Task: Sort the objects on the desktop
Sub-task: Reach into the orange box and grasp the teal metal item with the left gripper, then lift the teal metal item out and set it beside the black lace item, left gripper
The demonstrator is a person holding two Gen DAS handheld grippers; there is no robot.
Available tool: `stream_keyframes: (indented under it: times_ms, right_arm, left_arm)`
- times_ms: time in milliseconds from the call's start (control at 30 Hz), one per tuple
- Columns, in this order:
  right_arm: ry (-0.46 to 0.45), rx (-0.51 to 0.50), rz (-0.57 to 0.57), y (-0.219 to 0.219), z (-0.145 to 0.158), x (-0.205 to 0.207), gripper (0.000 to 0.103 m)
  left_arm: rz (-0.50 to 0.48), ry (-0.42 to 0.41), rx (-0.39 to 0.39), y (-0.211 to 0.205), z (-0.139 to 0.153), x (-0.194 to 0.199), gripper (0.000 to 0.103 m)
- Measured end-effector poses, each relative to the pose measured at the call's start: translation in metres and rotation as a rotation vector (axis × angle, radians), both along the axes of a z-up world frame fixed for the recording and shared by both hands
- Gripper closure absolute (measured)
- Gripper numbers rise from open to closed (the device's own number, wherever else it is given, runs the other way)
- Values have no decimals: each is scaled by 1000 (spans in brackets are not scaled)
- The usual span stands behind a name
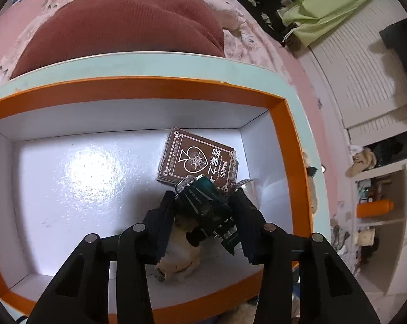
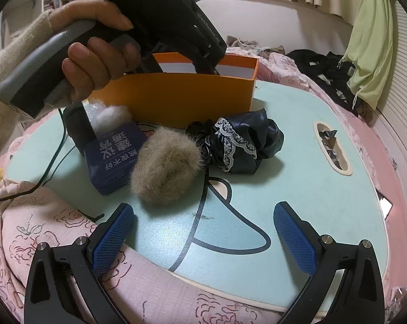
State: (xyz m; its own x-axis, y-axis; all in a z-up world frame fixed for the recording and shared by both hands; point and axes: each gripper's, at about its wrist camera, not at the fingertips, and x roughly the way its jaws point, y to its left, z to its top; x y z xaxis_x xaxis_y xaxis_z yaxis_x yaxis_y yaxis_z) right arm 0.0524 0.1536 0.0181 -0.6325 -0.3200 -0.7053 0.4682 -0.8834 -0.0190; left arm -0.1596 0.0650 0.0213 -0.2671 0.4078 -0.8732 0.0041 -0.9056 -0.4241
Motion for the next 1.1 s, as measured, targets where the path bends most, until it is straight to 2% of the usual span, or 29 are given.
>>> stream_keyframes:
  times_ms: [100,200,300,367,500,633,700,767,900,933,1000,1100]
  right_arm:
    - [0,0,0,0,0,0,0]
    - [0,0,-1,0,0,0,0]
    - [0,0,-1,0,0,0,0]
    - [0,0,-1,0,0,0,0]
    - [0,-1,-1,0,-1,0,0]
    - [0,-1,-1,-1,0,0,0]
    - [1,-1,-1,-1,0,0,0]
    - [1,-1,-1,-1,0,0,0]
    - [1,-1,-1,-1,1,0,0]
    - [1,-1,-1,-1,2,-1,0]
    - [0,-1,-2,-1,2,-1,0]
    - [1,-1,-2,-1,1,-1,0]
  left_arm:
    - [2,71,41,-8,11,6,59]
    - [24,159,90,-24,39,23,59]
    - [21,250,141,-36,72,53,59]
    - [-9,280,139,-38,84,78,59]
    - [-8,279,100,-36,68,106,59]
    - [21,288,129,-30,47,108,58]
    - [35,294,142,-30,41,108,52]
    - [36,331,162,-34,46,116,45]
    - [78,437,157,-51,64,140,38]
    - [93,464,148,-56,68,148,35]
    - [120,509,74,-66,72,167,26]
    - [114,511,-112,-71,63,191,25]
